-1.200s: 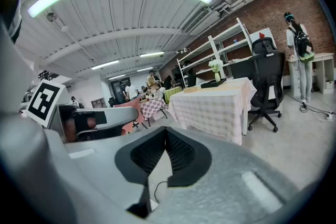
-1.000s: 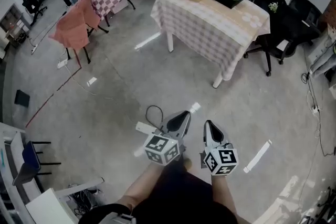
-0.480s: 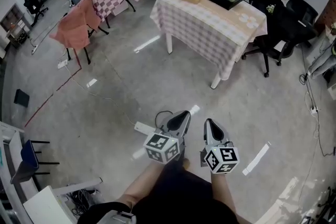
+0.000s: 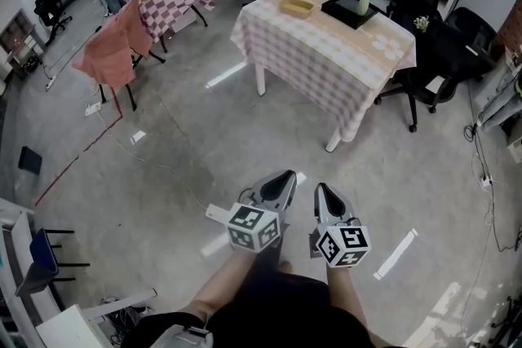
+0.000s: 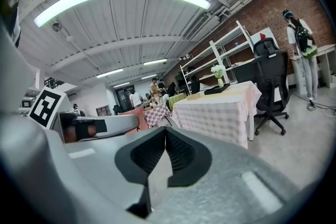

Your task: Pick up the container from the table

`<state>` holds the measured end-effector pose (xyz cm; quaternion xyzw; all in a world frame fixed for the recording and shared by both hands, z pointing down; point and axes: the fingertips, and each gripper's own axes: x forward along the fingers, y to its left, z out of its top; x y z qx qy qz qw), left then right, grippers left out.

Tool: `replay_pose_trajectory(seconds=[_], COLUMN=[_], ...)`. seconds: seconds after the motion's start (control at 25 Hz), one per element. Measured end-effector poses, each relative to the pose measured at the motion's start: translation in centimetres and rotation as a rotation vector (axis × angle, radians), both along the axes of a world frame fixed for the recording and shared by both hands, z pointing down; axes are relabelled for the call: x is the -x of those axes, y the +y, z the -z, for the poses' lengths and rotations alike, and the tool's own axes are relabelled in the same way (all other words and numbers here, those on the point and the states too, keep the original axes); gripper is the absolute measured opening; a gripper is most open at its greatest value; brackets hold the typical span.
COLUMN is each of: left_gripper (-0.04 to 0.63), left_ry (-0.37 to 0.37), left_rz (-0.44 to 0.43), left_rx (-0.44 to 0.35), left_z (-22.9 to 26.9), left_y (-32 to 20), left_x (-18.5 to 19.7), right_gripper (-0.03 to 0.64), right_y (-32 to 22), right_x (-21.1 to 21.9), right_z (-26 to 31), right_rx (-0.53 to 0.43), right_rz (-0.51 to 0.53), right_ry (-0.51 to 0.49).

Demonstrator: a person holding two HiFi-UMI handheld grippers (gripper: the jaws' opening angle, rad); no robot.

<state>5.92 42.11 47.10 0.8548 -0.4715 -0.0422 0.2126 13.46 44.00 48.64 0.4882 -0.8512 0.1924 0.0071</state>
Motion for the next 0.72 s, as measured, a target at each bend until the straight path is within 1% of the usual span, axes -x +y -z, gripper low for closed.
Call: replay_pose_trajectory(seconds=[0.24, 0.52, 0.72], left_gripper=[0.025, 0.025, 0.025], left_ry=[0.005, -0.005, -0.013], left_rz=[0.026, 0.024, 0.018], left_rx=[0.006, 0.003, 0.006], left_z=[0.4, 1.1, 1.3], left_y=[-5.0, -10.1, -12.9], left_x=[0.6, 1.4, 2.3], right_gripper=[0.005, 0.005, 0.005], right_y=[-4.8, -10.2, -13.5], right_x=[0.7, 1.9, 2.5], right_z=[0.6, 1.5, 1.8], right_rx=[0.0, -0.011, -0.008], right_rz=[0.022, 0.04, 0.033], right_ry=[0.007, 0.012, 0.018])
